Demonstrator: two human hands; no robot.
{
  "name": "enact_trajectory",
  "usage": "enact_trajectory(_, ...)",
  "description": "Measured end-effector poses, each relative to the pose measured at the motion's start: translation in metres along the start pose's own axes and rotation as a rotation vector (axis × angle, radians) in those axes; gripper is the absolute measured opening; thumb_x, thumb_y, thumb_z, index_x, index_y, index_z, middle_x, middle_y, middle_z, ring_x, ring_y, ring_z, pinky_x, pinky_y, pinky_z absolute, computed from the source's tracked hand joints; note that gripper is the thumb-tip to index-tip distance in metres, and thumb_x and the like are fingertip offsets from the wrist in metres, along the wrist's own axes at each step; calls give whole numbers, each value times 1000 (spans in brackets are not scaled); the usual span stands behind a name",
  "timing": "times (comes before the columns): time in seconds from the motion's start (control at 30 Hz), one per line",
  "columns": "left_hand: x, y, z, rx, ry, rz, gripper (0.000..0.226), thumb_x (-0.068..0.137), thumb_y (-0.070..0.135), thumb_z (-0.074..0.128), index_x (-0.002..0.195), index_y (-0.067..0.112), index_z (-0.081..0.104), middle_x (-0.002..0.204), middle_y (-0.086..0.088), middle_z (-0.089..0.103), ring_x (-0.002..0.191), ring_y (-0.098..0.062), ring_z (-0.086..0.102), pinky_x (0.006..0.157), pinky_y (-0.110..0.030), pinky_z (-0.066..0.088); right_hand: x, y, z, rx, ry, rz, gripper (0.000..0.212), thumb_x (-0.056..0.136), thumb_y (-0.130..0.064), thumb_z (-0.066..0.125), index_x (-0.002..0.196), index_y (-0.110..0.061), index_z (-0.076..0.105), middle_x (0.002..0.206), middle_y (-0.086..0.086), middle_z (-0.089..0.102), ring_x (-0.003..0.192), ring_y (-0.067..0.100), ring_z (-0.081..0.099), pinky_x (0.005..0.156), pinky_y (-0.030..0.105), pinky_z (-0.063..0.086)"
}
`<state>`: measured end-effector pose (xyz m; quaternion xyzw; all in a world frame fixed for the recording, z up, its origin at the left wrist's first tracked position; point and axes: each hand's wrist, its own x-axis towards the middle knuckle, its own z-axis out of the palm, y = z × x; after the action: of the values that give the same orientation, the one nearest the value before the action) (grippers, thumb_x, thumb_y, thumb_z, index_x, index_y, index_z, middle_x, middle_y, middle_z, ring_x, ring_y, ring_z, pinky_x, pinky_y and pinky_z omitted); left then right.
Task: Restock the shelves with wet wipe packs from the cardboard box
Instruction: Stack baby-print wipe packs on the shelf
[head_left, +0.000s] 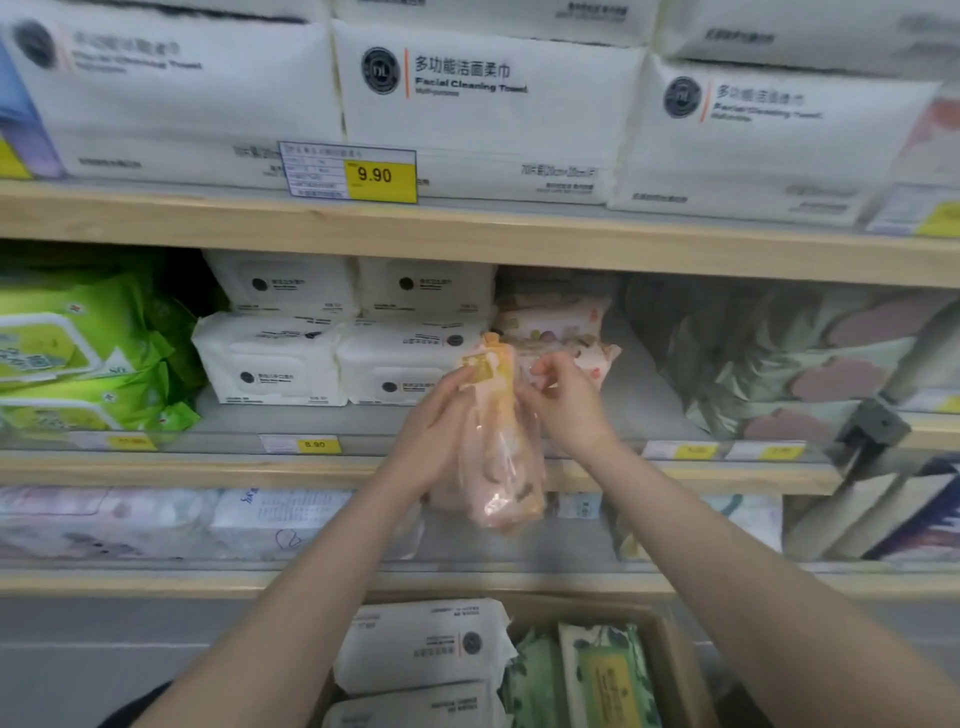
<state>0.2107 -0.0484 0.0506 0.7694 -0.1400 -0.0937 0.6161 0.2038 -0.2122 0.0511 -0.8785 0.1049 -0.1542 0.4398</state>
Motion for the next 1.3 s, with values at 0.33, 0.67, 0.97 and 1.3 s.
enact_trajectory(0.33, 13, 14, -6, -400, -77, -223, 22, 97, 25, 35, 98, 29, 56, 95, 16, 56, 95, -7, 54, 87, -40, 52, 16, -28, -11, -564, -482, 49, 83, 57, -76, 63, 128, -38, 44, 112, 2, 52, 105, 25, 50, 84, 37, 49)
enact_trajectory(0.67, 30, -20, -17, 211, -98, 20, 113, 68, 15, 82, 150, 29, 6, 139, 10, 38, 123, -5, 39, 101, -23, 35, 32, -29, -41, -513, -719, -108, 80, 81, -27, 66, 147, -35, 23, 142, 4, 44, 123, 26, 48, 101, 41, 43)
enact_trajectory(0.97, 57, -4, 3, 242, 36, 184, 96, 65, 10, 83, 145, 20, 29, 119, 8, 52, 93, -5, 54, 66, -2, 43, 54, 0, -63, -801, -477, -391, 99, 65, -39, 77, 145, -43, 19, 143, -2, 44, 125, 23, 44, 98, 37, 39)
enact_trajectory(1.3, 79, -33, 16, 383, 12, 188, 64, 72, 21, 79, 128, 19, 47, 104, 5, 60, 82, -4, 58, 65, -1, 42, 70, 46, -60, -679, -546, -439, 92, 69, -22, 78, 146, -34, 28, 147, -2, 42, 131, 18, 40, 99, 23, 30)
